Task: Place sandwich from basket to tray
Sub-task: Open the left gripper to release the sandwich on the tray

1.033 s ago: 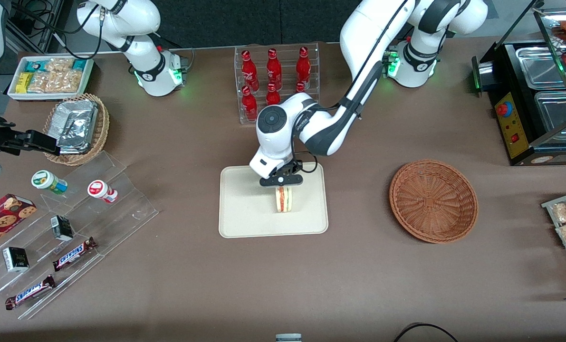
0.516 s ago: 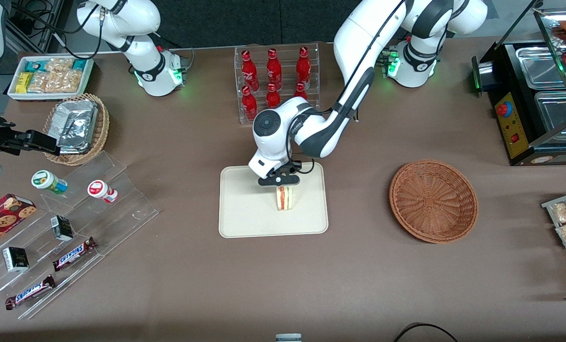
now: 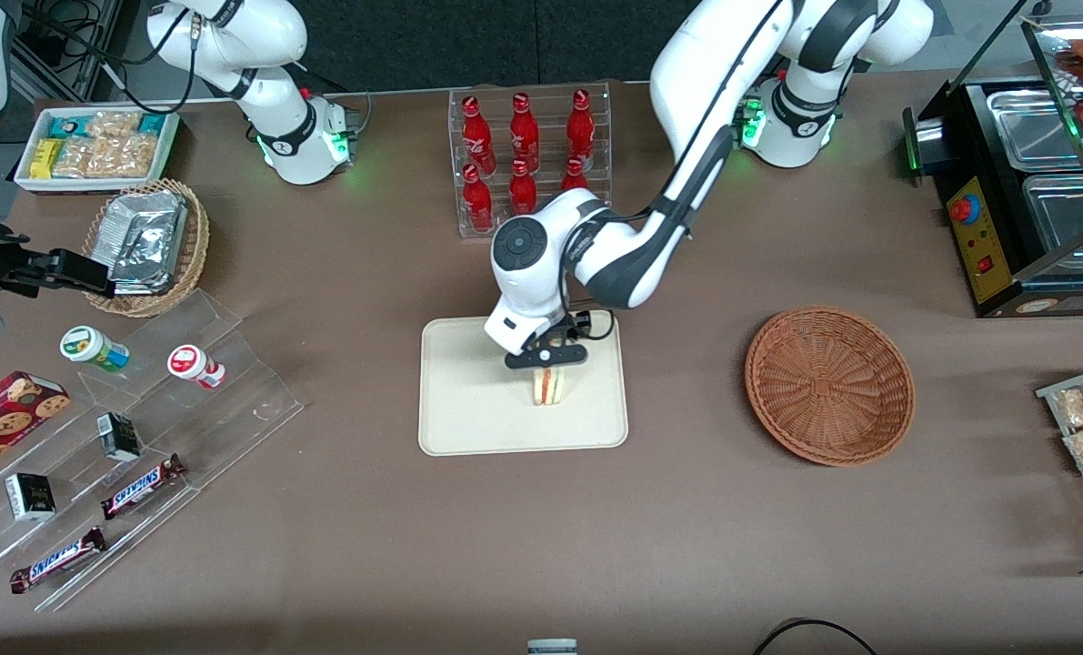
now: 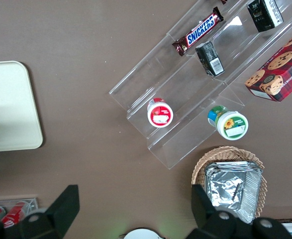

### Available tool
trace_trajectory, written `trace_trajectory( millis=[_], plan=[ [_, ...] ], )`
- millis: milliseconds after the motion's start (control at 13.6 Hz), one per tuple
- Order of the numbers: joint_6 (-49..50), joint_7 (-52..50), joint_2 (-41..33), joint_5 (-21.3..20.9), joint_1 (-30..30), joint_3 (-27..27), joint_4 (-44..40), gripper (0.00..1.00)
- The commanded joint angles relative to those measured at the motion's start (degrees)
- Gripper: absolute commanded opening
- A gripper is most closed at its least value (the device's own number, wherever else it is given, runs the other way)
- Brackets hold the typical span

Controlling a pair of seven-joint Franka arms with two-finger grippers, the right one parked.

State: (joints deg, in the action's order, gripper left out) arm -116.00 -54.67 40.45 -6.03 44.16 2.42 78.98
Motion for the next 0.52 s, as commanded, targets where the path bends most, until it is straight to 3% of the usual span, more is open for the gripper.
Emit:
trace_trajectory(
  millis=[0, 443],
  plan=[
    [7.1, -1.0, -8.0, 0.1, -1.6, 0.0, 0.7, 0.99],
    [22.9, 3.1, -21.8, 0.5, -12.0, 0.0, 1.1, 0.99]
  ],
)
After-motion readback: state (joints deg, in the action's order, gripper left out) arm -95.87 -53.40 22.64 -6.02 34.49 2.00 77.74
